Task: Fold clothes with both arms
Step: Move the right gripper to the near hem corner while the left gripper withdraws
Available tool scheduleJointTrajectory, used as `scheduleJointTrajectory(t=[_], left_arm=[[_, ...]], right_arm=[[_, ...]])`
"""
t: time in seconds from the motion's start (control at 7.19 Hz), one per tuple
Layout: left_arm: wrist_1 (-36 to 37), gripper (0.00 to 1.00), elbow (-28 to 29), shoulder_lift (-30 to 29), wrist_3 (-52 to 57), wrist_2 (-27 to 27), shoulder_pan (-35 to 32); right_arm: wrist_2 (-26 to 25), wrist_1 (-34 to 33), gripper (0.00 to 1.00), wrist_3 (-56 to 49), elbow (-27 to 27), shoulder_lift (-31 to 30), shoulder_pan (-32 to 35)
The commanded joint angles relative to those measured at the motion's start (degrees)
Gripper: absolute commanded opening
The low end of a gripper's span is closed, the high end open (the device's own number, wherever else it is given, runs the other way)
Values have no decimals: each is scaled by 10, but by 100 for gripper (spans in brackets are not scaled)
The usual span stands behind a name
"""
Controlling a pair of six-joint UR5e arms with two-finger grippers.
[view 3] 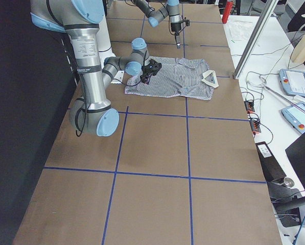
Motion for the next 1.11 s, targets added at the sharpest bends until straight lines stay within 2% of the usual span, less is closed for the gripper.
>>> scheduleJointTrajectory(t=[0.0,0.28,0.7,0.97], left_arm=[[0,72,-5,7,-2,1,2],[0,73,-3,7,-3,2,2],[0,73,0,7,-3,3,4],[0,73,0,7,-3,4,5]], right_arm=[[-92,-93,89,112,26,-10,-132],[-112,-103,87,172,21,-30,-182],[-112,-103,84,174,1,-33,-183],[-110,-103,67,173,0,-31,-184]])
